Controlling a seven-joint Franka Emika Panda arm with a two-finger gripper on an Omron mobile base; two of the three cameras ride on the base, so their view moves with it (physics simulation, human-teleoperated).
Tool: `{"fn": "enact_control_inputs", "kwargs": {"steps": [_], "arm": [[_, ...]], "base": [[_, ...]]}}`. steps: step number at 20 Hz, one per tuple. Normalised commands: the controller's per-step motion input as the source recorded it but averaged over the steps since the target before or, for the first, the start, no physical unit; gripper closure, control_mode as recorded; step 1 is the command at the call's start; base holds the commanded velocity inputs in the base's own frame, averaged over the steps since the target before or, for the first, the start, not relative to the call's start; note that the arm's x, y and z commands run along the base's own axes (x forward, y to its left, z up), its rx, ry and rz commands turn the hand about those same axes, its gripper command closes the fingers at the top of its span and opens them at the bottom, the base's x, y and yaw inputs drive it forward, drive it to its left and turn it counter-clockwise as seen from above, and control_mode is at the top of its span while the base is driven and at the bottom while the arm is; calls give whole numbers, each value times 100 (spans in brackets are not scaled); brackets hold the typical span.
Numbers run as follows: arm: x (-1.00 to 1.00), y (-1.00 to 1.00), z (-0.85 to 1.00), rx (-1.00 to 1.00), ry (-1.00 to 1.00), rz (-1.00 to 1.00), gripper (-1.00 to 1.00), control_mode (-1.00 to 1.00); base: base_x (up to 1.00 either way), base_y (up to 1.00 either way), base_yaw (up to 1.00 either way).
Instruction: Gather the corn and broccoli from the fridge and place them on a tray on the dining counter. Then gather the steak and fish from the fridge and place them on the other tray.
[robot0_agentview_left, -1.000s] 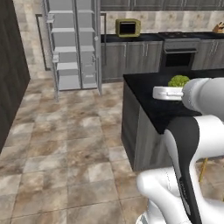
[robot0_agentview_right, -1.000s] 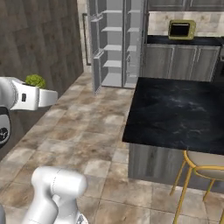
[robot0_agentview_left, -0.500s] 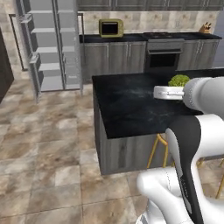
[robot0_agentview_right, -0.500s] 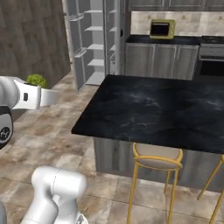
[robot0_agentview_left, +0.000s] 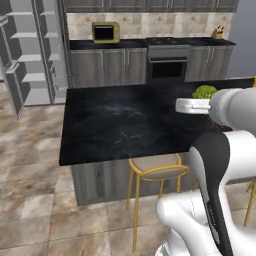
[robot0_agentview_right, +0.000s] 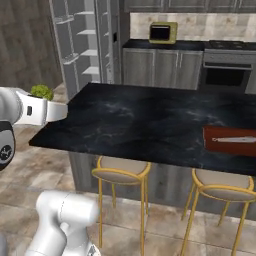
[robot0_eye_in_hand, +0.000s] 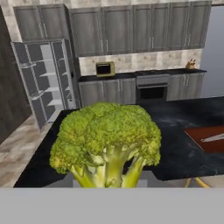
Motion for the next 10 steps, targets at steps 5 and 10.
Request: {"fn": "enact_control_inputs", "kwargs": {"steps": [5,10], "arm": [[0,0,0,0,0,0,100,100],[0,0,0,0,0,0,100,100]], "base": [[0,-97,0],[0,-87,0]]}}
